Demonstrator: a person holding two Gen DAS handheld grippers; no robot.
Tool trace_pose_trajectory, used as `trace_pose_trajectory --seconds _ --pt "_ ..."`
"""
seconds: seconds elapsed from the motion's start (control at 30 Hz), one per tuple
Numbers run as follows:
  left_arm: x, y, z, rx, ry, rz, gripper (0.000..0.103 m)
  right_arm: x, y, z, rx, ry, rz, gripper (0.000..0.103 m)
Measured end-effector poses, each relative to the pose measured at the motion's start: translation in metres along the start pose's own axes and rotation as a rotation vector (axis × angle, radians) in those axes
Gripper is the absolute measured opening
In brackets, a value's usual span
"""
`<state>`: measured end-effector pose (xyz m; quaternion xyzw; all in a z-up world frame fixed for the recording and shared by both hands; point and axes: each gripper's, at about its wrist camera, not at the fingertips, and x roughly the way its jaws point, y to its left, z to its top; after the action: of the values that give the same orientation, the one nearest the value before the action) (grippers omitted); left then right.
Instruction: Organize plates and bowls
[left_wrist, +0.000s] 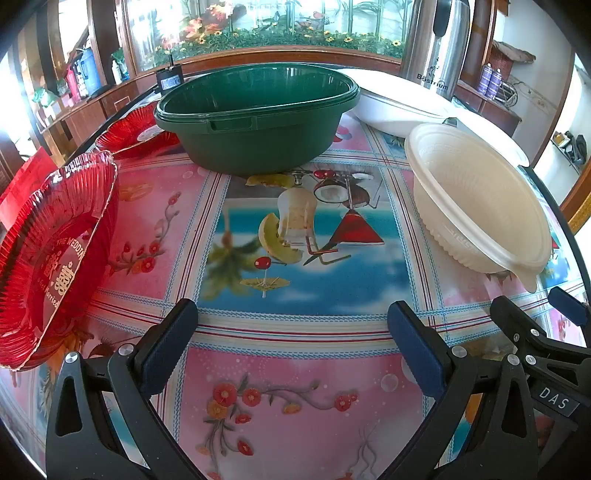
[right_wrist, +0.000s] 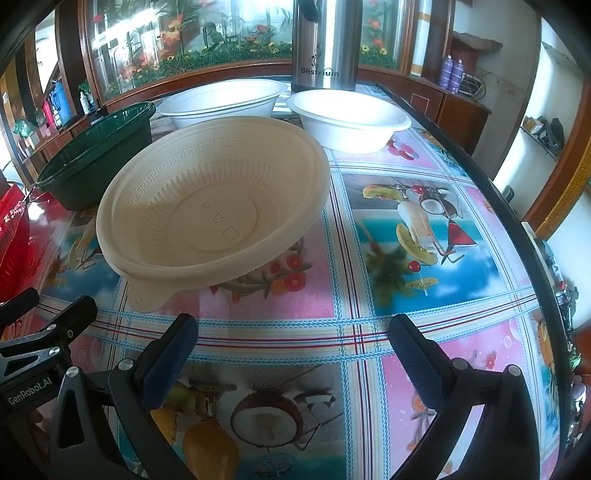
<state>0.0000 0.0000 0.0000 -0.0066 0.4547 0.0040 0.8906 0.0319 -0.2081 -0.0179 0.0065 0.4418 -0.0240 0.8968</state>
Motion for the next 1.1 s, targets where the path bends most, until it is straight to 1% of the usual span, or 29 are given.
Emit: trace_pose_trajectory --seconds 0.83,1.1 --pt "0.0000 0.0000 0.0000 0.000 0.000 0.000 0.103 0.0004 0.0003 0.0001 0.000 0.000 0.000 0.103" --pt "-0.0024 -0.0003 0.0001 0.012 0.007 -0.008 0.103 -0.0010 0.0058 -0.0046 -0.027 0.009 0.019 0.103"
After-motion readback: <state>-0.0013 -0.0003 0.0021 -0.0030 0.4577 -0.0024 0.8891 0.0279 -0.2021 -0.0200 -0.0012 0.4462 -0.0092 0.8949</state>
